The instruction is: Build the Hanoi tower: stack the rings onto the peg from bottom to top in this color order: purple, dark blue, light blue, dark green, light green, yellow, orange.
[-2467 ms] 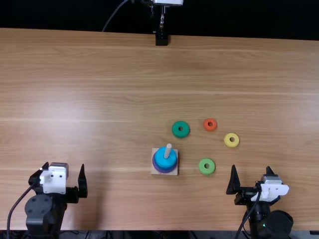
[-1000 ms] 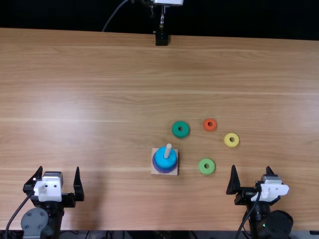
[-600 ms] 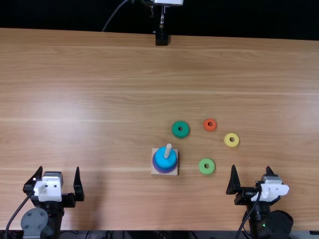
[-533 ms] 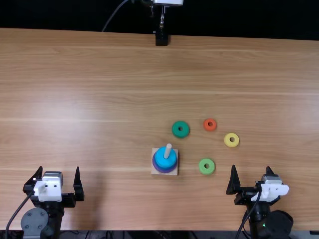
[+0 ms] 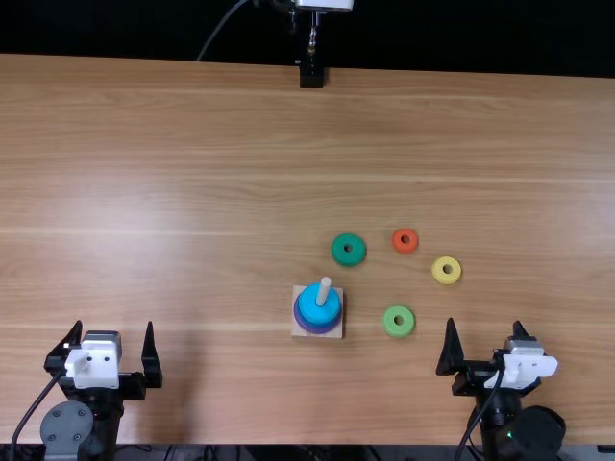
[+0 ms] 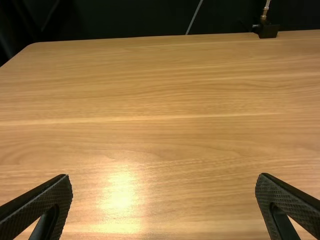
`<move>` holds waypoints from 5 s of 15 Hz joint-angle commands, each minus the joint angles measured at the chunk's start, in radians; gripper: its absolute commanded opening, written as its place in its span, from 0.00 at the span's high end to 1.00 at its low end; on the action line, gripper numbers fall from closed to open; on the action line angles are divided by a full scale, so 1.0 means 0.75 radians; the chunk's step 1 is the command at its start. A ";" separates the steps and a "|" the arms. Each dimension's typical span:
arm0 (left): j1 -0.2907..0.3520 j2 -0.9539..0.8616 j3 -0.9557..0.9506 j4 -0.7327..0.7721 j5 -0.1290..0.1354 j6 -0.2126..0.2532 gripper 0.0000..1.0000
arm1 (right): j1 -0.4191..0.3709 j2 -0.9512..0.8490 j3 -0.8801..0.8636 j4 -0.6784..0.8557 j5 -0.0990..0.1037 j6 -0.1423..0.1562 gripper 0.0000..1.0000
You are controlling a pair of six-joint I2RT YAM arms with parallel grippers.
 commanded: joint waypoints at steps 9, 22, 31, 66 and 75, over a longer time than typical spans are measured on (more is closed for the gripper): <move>0.015 -0.014 -0.142 -0.089 -0.002 0.001 0.00 | 0.225 0.872 0.847 -0.026 0.020 0.014 0.00; 0.017 -0.014 -0.142 -0.089 -0.002 0.004 0.00 | 0.544 2.093 1.540 -0.224 0.069 0.406 0.00; 0.015 -0.014 -0.142 -0.089 -0.002 0.004 0.00 | 0.573 2.543 1.873 -0.782 0.052 0.375 0.00; 0.017 -0.014 -0.142 -0.089 -0.002 0.004 0.00 | 0.628 2.964 2.186 -1.005 0.054 0.348 0.69; 0.017 -0.014 -0.142 -0.089 -0.002 0.004 0.00 | 0.620 2.948 2.178 -0.988 0.061 0.348 1.00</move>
